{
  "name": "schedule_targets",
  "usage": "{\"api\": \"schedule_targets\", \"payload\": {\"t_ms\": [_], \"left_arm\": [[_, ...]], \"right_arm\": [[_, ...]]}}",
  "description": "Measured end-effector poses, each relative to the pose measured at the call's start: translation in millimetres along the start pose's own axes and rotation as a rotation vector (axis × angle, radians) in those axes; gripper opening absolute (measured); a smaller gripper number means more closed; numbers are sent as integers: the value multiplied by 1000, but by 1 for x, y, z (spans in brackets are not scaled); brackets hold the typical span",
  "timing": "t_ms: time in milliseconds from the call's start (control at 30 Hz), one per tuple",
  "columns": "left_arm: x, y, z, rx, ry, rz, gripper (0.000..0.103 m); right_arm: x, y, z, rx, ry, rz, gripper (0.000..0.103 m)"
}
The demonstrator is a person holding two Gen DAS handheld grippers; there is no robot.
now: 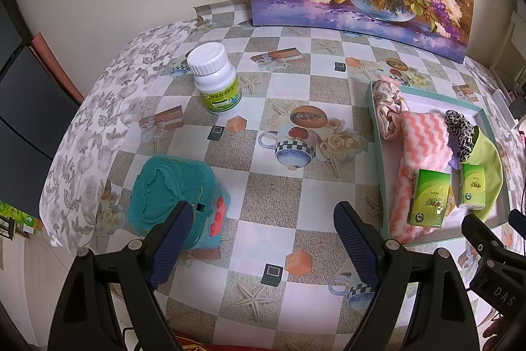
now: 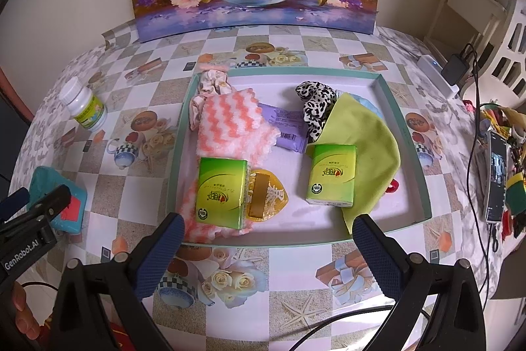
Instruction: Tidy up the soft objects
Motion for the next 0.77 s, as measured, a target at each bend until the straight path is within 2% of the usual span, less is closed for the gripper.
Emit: {"api": "schedule_targets", "payload": {"t_ms": [767], "left_arm": [[7, -3, 6, -5, 14, 24, 88]], "right_arm": [[-1, 0, 3, -4, 2, 0, 103]]}}
Point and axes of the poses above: each gripper's, at about its wrist camera, not at the fingertips, and x roughly against the way its jaws point, z to its right, y to its underside, the point moved 5 cm from there along -x, roughly the way its jaws point, and after that the axes turned 1 degree about z, right-handed, at the moved point
